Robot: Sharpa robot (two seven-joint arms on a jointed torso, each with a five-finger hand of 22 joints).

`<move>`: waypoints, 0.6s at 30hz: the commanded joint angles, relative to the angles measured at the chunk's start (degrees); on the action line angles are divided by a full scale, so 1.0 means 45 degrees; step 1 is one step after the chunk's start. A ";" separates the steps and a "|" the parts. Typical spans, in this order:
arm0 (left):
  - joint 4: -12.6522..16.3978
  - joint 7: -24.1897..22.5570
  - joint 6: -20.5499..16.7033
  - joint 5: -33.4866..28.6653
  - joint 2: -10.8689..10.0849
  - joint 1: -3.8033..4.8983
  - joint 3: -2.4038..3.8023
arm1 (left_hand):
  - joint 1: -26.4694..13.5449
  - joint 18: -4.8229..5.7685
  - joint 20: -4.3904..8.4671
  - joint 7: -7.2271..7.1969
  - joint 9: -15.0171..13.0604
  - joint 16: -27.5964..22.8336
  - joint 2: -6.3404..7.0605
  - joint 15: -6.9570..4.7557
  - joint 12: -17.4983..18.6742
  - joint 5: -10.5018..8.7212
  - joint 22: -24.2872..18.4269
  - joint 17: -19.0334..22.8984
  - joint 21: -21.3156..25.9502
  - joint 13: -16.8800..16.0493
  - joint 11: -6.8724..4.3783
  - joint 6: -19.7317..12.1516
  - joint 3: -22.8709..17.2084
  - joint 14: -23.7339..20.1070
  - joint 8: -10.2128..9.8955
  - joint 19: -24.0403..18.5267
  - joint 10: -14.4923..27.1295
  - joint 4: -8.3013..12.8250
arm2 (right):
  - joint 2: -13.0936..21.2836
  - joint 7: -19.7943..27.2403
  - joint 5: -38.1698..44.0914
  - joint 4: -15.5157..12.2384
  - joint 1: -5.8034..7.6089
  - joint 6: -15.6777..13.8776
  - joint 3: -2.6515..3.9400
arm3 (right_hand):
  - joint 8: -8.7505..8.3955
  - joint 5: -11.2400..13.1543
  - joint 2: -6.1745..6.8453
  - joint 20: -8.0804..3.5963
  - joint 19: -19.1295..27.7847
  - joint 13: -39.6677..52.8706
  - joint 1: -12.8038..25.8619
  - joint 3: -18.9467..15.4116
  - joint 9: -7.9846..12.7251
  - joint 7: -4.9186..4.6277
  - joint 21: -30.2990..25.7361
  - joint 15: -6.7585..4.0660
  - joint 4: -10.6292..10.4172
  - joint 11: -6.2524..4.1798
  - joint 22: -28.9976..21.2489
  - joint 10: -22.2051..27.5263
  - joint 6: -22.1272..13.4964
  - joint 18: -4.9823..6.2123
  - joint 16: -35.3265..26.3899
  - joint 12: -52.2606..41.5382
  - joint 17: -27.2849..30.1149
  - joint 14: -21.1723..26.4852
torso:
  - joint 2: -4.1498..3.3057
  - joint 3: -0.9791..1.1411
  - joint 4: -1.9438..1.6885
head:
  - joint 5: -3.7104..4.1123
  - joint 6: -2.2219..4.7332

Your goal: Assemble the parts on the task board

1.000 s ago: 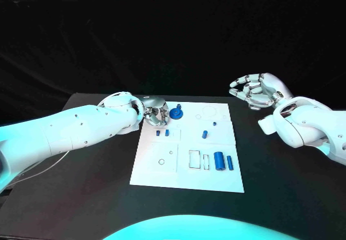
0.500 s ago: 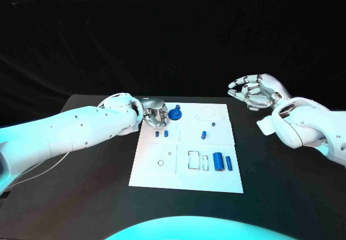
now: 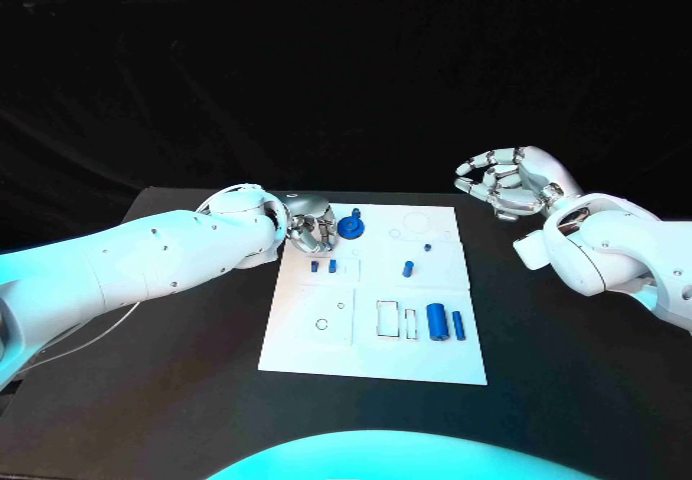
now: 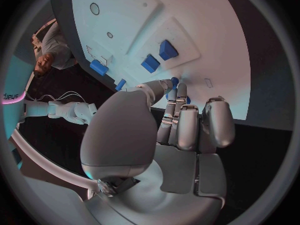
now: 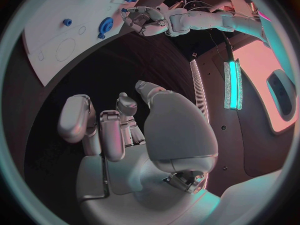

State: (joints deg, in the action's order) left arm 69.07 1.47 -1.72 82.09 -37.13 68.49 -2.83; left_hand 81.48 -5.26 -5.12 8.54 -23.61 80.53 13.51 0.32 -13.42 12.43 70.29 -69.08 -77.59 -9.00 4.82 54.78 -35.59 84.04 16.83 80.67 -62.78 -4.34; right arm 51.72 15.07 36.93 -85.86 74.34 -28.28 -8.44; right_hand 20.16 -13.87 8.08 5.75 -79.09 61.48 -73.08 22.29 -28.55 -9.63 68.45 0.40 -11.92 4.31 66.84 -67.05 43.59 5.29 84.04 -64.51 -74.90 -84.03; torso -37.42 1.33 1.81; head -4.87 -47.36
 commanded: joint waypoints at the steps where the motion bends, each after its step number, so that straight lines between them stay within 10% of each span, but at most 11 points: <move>1: -0.0037 0.0066 0.0281 0.0060 0.0042 -0.0007 -0.0033 | -0.0168 0.0169 -0.0065 -0.0003 0.0029 -0.0003 -0.0018 0.0049 0.0109 -0.0046 -0.0016 0.0026 0.0071 0.0026 0.0069 -0.0152 -0.0069 0.0033 -0.0129 -0.0063 0.0058 0.0028 | -0.0006 0.0091 0.0139 -0.0026 -0.0007 0.0084 0.0003 | 0.0060 0.0012 -0.0060 0.0018 0.0030 -0.0001 -0.0068 -0.0009 0.0015 0.0020 -0.0037 -0.0087 -0.0059 0.0037 0.0016 -0.0084 -0.0064 0.0070 -0.0040 -0.0071 -0.0508 -0.0567 | -0.0014 -0.0018 0.0000 | 0.0005 0.0002; 18: -0.0074 0.0006 0.0144 0.0047 0.0006 -0.0008 -0.0092 | -0.0338 0.0141 -0.0154 0.0020 0.0200 -0.0040 0.0119 0.0149 0.0595 -0.0048 -0.0136 0.0198 0.0161 0.0158 0.0194 -0.0617 -0.0149 -0.0041 -0.0571 -0.0161 0.0384 0.0046 | 0.0002 0.0084 0.0139 -0.0033 -0.0007 0.0080 0.0003 | 0.0060 0.0012 -0.0060 0.0018 0.0030 -0.0001 -0.0068 -0.0009 0.0015 0.0020 -0.0037 -0.0087 -0.0059 0.0037 0.0016 -0.0084 -0.0064 0.0070 -0.0040 -0.0071 -0.0508 -0.0567 | -0.0007 -0.0016 -0.0010 | 0.0047 -0.0048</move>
State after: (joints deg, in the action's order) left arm 68.76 1.49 -1.56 82.10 -37.10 68.47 -3.22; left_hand 80.46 -5.26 -5.66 8.78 -22.76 80.53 14.08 0.53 -10.88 12.43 69.74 -68.24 -77.11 -8.33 5.81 52.31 -35.90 83.83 14.51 80.13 -61.35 -4.03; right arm 51.73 15.07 36.93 -85.92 74.34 -28.28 -8.44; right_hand 20.16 -13.87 8.08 5.75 -79.09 61.48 -73.08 22.29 -28.55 -9.63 68.45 0.40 -11.92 4.31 66.83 -67.05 43.59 5.29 84.04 -64.51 -74.95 -84.03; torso -37.50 1.23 1.76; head -4.66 -47.57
